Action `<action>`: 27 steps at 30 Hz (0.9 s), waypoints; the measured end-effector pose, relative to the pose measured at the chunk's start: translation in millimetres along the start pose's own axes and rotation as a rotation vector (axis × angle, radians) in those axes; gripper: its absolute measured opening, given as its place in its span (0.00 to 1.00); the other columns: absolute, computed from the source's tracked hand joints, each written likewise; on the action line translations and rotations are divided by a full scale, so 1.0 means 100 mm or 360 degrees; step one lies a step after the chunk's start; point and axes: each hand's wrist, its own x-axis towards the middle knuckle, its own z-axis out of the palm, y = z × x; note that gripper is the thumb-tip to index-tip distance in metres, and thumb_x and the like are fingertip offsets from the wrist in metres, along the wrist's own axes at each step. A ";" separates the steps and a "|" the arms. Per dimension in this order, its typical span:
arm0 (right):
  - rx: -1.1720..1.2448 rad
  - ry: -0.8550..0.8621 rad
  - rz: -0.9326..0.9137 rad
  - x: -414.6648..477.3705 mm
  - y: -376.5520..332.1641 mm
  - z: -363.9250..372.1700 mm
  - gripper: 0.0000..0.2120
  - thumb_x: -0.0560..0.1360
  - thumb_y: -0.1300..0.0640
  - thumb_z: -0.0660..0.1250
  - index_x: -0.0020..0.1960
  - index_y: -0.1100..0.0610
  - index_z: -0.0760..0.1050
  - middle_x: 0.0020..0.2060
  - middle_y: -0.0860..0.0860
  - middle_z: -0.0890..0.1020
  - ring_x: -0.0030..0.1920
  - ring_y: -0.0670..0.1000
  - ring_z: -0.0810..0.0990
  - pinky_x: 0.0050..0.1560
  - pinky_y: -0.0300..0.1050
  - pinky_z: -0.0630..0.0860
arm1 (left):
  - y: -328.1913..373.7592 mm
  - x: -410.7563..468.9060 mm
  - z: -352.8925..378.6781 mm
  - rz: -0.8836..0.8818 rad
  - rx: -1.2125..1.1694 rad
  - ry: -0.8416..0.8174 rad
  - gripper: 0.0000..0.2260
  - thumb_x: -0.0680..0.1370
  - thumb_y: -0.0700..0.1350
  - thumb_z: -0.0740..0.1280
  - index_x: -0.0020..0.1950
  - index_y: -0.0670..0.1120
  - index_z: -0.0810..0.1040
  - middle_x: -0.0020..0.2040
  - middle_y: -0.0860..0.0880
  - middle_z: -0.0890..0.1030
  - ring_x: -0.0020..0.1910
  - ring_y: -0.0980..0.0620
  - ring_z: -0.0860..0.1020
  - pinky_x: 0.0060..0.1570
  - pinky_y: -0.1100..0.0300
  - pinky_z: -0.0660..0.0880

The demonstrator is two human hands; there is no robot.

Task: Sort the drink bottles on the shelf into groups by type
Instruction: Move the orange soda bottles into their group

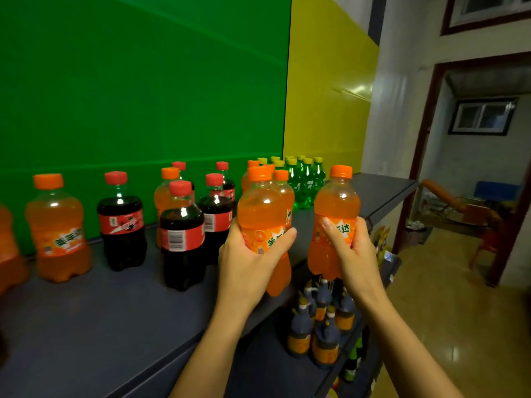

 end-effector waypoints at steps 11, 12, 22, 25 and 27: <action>0.0076 -0.0308 0.0023 1.05 0.68 0.04 0.20 0.66 0.40 0.64 0.54 0.47 0.67 0.46 0.45 0.78 0.47 0.44 0.78 0.49 0.44 0.75 | -0.26 0.58 0.50 0.0035 0.0205 0.0365 0.22 0.64 0.52 0.77 0.51 0.59 0.69 0.52 0.59 0.78 0.52 0.59 0.78 0.55 0.57 0.76; 0.0081 -0.0348 0.0005 1.14 0.75 0.06 0.20 0.67 0.41 0.65 0.55 0.48 0.67 0.46 0.45 0.78 0.48 0.44 0.78 0.50 0.44 0.74 | -0.28 0.61 0.54 0.0052 0.0231 0.0402 0.22 0.64 0.50 0.77 0.51 0.60 0.69 0.52 0.59 0.78 0.52 0.59 0.77 0.54 0.59 0.75; 0.0209 -0.0851 -0.0053 1.78 1.17 0.17 0.28 0.68 0.42 0.65 0.63 0.54 0.64 0.52 0.47 0.78 0.51 0.44 0.78 0.52 0.43 0.74 | -0.48 0.84 0.93 0.0040 0.0459 0.0831 0.23 0.59 0.61 0.70 0.50 0.59 0.68 0.52 0.56 0.79 0.51 0.57 0.78 0.52 0.61 0.75; 0.0290 -0.0938 -0.0012 1.81 1.28 0.25 0.25 0.71 0.48 0.67 0.63 0.54 0.63 0.53 0.46 0.77 0.54 0.45 0.77 0.52 0.41 0.72 | -0.58 0.88 0.95 -0.0024 0.0618 0.0922 0.25 0.60 0.64 0.67 0.53 0.57 0.67 0.52 0.51 0.79 0.52 0.53 0.78 0.51 0.58 0.75; 0.0335 -0.0978 0.0020 1.83 1.34 0.28 0.23 0.73 0.51 0.67 0.63 0.53 0.62 0.55 0.48 0.76 0.55 0.47 0.76 0.53 0.42 0.71 | -0.66 0.90 0.94 -0.0102 0.0721 0.0936 0.30 0.60 0.68 0.65 0.55 0.54 0.65 0.54 0.49 0.77 0.54 0.50 0.77 0.55 0.53 0.75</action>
